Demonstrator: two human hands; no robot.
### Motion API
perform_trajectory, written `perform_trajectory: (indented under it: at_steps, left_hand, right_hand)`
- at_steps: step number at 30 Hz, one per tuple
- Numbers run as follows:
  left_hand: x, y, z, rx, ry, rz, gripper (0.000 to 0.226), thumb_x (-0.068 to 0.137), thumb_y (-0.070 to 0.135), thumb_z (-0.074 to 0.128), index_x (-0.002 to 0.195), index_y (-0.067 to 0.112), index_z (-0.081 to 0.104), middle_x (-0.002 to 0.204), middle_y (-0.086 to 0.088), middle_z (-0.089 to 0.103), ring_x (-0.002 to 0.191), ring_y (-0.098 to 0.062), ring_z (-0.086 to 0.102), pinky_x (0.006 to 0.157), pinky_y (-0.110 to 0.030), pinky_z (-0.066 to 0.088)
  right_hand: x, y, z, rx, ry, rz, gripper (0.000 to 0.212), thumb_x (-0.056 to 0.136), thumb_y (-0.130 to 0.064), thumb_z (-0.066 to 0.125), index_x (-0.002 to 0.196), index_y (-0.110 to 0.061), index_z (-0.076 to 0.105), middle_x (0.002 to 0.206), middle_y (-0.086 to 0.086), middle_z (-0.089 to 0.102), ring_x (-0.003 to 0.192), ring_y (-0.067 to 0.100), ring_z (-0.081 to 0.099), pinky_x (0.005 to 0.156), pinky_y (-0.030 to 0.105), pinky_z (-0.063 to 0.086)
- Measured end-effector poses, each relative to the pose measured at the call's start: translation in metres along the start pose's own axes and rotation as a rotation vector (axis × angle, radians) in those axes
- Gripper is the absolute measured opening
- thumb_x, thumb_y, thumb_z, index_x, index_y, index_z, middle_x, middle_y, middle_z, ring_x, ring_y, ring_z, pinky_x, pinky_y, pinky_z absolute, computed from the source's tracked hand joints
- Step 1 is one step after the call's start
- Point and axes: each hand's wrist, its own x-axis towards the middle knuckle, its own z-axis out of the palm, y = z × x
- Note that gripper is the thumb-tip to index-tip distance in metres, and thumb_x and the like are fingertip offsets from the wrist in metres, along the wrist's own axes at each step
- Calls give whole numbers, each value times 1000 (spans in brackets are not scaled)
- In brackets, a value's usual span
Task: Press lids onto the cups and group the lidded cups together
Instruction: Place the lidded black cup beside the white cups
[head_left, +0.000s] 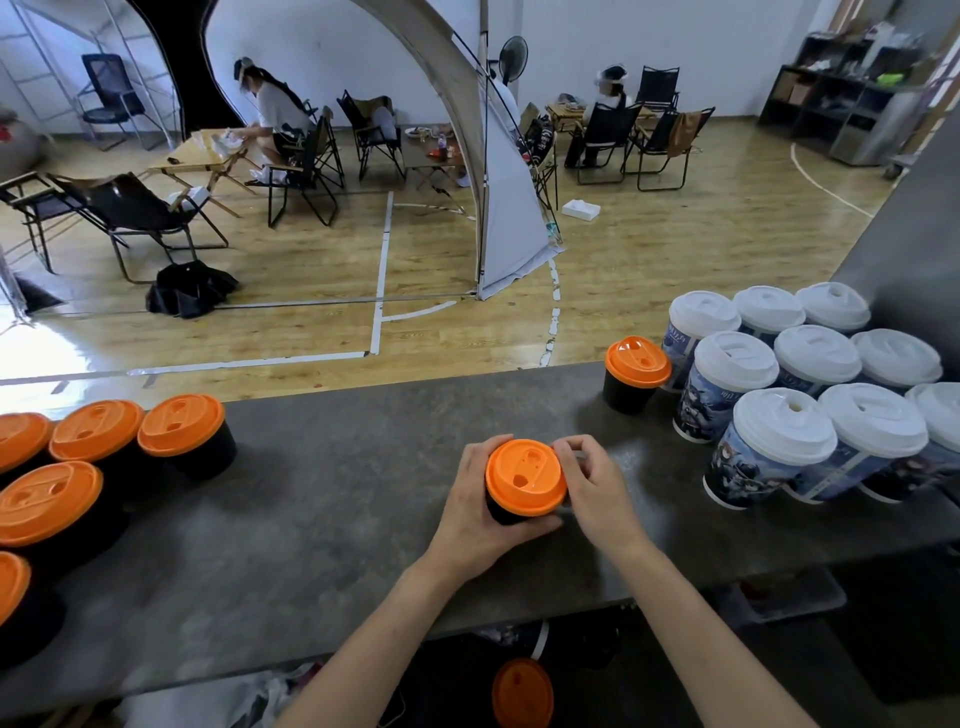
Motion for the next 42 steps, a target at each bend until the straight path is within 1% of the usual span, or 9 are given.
perform_trajectory:
  at_steps: [7, 11, 18, 26, 29, 33, 37, 39, 42]
  left_hand:
    - [-1, 0, 0, 1, -18, -23, 92, 73, 34, 88, 149, 26, 37, 139, 10, 52, 133, -6, 50, 112, -18, 37]
    - [1, 1, 0, -7, -59, -32, 95, 72, 35, 87, 150, 28, 34, 141, 11, 53, 134, -5, 50, 115, -23, 37]
    - [-1, 2, 1, 18, -37, -48, 111, 67, 55, 87, 157, 27, 29, 134, 10, 44, 129, 1, 46, 107, -7, 32]
    - [-1, 2, 2, 24, -72, -56, 94, 76, 31, 89, 151, 30, 32, 144, 10, 48, 136, -5, 47, 111, -10, 31]
    - [4, 15, -1, -166, 53, -210, 71, 76, 29, 91, 135, 28, 52, 128, 10, 65, 122, -8, 60, 100, -15, 46]
    - [18, 43, -9, -572, 239, -455, 60, 64, 50, 94, 112, 27, 67, 101, 6, 76, 104, -18, 71, 79, -19, 55]
    - [28, 61, -16, -635, 254, -523, 80, 54, 66, 82, 119, 20, 69, 112, -4, 76, 107, -21, 72, 96, -37, 57]
    - [30, 71, -23, -638, 229, -499, 81, 56, 66, 83, 121, 20, 70, 114, -5, 76, 110, -22, 71, 104, -45, 54]
    - [35, 93, -37, -714, 157, -418, 72, 63, 55, 82, 119, 10, 71, 111, -10, 77, 107, -24, 71, 102, -43, 53]
  right_hand:
    - [-4, 4, -3, -1, -34, -33, 23, 109, -24, 39, 100, -14, 57, 80, 4, 64, 60, 4, 59, 54, 20, 48]
    - [4, 0, -8, -31, -53, -15, 31, 106, -37, 44, 92, -14, 58, 74, -4, 63, 65, 6, 60, 60, 21, 47]
    - [5, 4, -5, -39, 6, 48, 35, 102, -42, 51, 84, -12, 54, 76, 4, 63, 71, 15, 61, 65, 31, 50]
    - [2, 2, -6, -61, -37, 28, 29, 106, -37, 45, 88, -17, 54, 76, -3, 61, 66, 7, 58, 63, 26, 45]
    - [-2, -3, -5, 25, -40, 60, 34, 108, -36, 40, 85, -16, 55, 72, -1, 55, 62, 3, 54, 58, 19, 44]
    - [-20, -8, -2, 53, -85, -27, 43, 87, -72, 51, 105, -34, 60, 99, -7, 63, 86, 9, 62, 75, 27, 50]
    - [-37, -32, 1, -12, -43, -115, 57, 80, -67, 69, 123, -33, 53, 110, -9, 66, 95, 7, 68, 80, 27, 57]
    - [-44, -48, 2, 70, -4, -97, 47, 82, -53, 73, 118, -28, 58, 104, -3, 72, 91, 9, 70, 78, 24, 56]
    - [-50, -74, 2, 561, -87, 100, 45, 80, -42, 69, 106, -6, 68, 95, 17, 74, 76, 23, 72, 67, 27, 59]
